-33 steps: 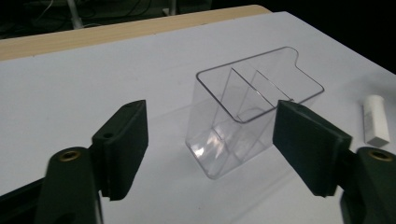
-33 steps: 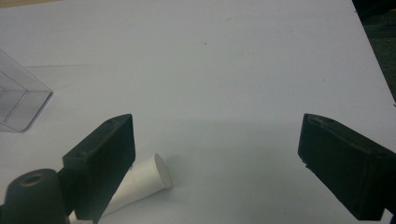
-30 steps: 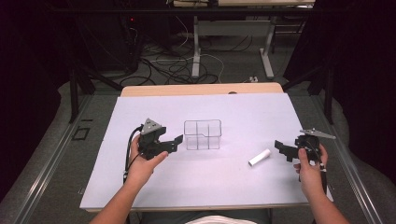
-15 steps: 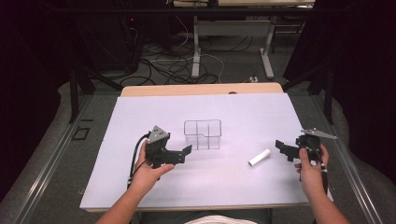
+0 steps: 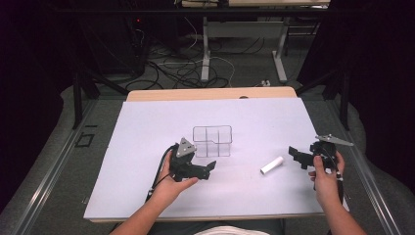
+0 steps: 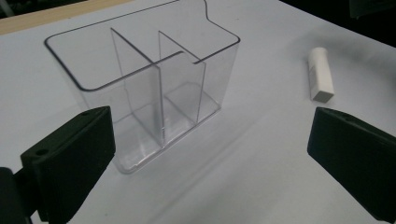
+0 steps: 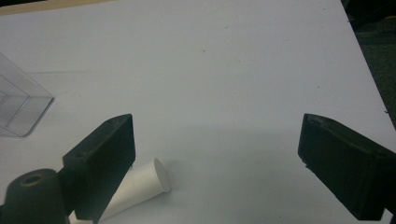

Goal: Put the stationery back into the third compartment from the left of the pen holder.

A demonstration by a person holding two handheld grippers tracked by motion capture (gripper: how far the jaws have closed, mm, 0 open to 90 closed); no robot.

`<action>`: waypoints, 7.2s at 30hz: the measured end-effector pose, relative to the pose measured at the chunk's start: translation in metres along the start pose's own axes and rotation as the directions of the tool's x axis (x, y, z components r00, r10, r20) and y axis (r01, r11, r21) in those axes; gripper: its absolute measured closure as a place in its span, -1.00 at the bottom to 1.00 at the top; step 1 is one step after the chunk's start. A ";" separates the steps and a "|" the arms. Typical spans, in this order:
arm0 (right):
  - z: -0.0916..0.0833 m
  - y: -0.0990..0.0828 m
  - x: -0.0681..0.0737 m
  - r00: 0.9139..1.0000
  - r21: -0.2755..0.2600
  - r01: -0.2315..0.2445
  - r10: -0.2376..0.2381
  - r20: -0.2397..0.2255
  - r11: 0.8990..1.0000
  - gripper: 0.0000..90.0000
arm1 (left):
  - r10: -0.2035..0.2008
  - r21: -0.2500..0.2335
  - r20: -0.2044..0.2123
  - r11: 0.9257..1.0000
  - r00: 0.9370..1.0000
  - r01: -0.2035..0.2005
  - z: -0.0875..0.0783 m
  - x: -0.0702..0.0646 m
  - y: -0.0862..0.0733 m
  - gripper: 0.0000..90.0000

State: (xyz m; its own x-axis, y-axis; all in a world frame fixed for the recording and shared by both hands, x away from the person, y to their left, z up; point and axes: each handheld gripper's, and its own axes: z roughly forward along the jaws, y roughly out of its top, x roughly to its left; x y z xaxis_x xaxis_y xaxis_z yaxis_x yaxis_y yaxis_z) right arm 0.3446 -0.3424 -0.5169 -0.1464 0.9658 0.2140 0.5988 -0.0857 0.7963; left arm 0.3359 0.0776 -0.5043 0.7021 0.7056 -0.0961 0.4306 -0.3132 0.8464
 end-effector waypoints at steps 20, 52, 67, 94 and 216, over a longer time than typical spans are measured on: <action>0.001 0.000 0.000 1.000 0.001 -0.002 0.002 -0.002 1.000 -0.77 | 0.084 0.058 0.081 0.994 0.993 -0.089 0.062 -0.050 0.016 -0.60; 0.000 0.000 -0.002 1.000 -0.001 -0.004 0.004 -0.006 1.000 -0.77 | 0.104 0.110 0.117 0.987 0.988 -0.117 0.123 -0.092 0.022 -0.29; 0.001 0.000 -0.004 1.000 0.001 -0.009 0.009 -0.006 1.000 -0.77 | 0.087 0.111 0.203 0.988 0.975 -0.111 0.142 -0.106 0.019 -0.03; 0.003 0.000 -0.005 1.000 0.004 -0.005 0.005 -0.012 1.000 -0.77 | 0.190 0.174 0.188 0.959 0.964 -0.223 0.158 -0.122 0.013 0.31; 0.034 0.024 0.103 0.816 0.178 -0.361 0.403 -0.414 0.915 -0.13 | -0.120 -0.046 0.045 0.991 0.992 0.122 0.070 -0.054 0.039 0.58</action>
State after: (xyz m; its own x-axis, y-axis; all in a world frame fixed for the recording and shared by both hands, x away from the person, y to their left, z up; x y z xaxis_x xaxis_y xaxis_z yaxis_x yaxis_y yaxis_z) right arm 0.3710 -0.2363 -0.4949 -0.2047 0.6526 0.7296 0.7413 -0.3834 0.5509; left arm 0.3542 -0.0176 -0.5024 0.6701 0.7089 -0.2200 0.4861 -0.1952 0.8518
